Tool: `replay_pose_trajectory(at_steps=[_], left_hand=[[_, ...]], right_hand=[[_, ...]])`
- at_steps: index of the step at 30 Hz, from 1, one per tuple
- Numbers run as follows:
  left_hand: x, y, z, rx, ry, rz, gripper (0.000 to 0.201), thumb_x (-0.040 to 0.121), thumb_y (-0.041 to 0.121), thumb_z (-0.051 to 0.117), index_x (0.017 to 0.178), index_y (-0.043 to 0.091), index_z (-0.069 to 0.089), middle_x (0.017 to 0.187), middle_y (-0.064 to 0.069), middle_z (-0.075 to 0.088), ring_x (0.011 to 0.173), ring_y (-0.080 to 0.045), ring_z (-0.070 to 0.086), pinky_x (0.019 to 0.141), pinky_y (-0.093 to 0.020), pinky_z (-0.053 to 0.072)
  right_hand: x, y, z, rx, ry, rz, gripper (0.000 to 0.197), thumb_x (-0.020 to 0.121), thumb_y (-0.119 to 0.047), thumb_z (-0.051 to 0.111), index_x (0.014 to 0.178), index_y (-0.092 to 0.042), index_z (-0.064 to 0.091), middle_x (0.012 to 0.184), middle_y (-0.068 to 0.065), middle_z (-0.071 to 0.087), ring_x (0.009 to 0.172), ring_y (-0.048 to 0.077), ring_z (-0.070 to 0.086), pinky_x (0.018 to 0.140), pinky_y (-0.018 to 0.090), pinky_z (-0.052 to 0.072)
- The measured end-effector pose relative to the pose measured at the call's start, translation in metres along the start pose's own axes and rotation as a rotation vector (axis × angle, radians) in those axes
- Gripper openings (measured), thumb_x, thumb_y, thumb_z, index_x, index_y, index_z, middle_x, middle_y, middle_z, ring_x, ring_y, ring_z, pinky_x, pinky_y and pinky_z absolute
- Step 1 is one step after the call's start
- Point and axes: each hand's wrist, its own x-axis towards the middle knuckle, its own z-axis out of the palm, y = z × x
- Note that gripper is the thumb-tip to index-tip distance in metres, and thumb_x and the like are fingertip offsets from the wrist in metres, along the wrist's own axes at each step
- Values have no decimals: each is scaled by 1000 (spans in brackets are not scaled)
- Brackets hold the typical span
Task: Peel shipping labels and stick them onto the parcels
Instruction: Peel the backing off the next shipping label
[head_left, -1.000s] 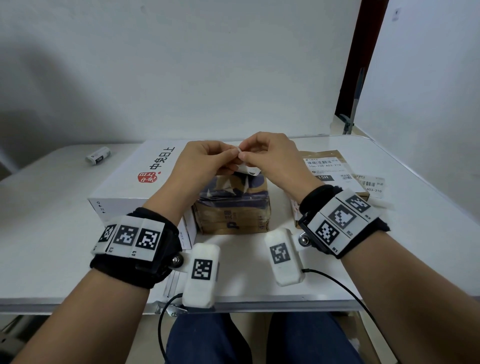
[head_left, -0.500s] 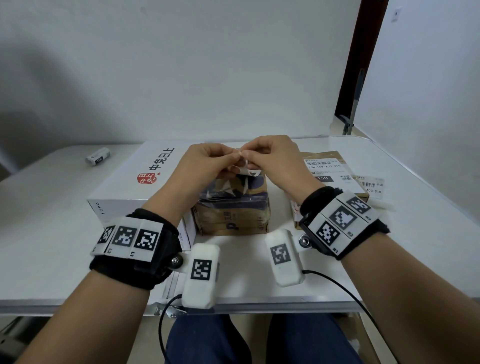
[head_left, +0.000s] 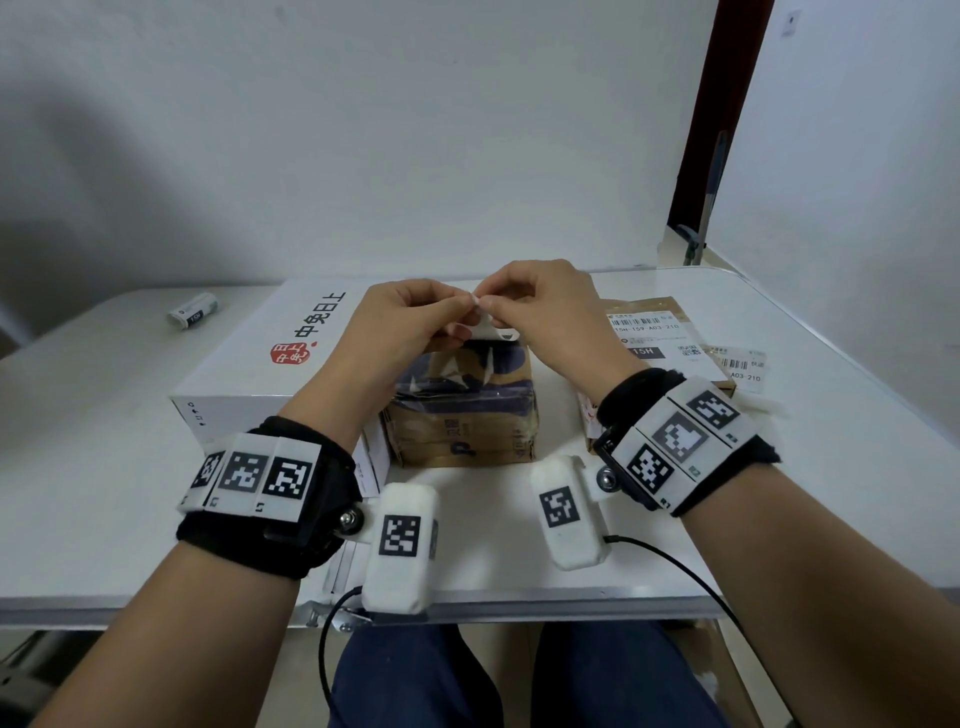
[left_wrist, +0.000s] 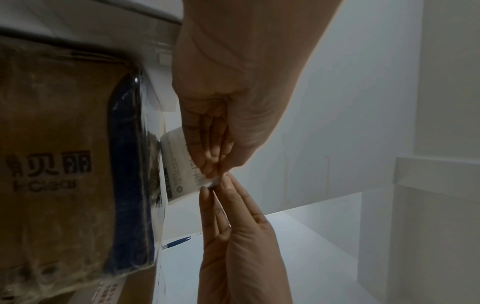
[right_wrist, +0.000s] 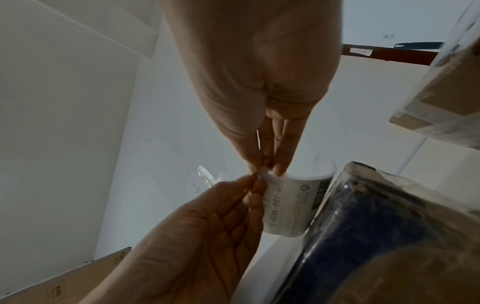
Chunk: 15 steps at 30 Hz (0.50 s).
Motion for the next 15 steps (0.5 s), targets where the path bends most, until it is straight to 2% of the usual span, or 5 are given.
replay_pose_trajectory(at_steps=[6,10,15], left_hand=[[0,-1,-2,-11,-11,-17,12,87,14,67,90,5,74,88,-13,74,71,-14,64,76,-26,56],[1,-2,-3,-25,-15,-22,11,87,14,67,89,6,75,89,-15,73,74,-15,64,81,-31,55],[0,0,1,33,11,5,13,89,14,65,87,6,74,84,-10,73,70,-12,63,79,-30,54]], right_hand=[[-1,2,-1,29,-35,26,10,86,-18,68,92,-15,76,80,-4,72,74,12,71,72,19,55],[0,2,-3,76,-74,56,11,85,-17,70,94,-12,76,83,2,75,75,15,72,74,22,58],[0,1,-4,79,-73,67,12,85,-18,70,94,-11,76,83,3,75,70,12,71,72,19,57]])
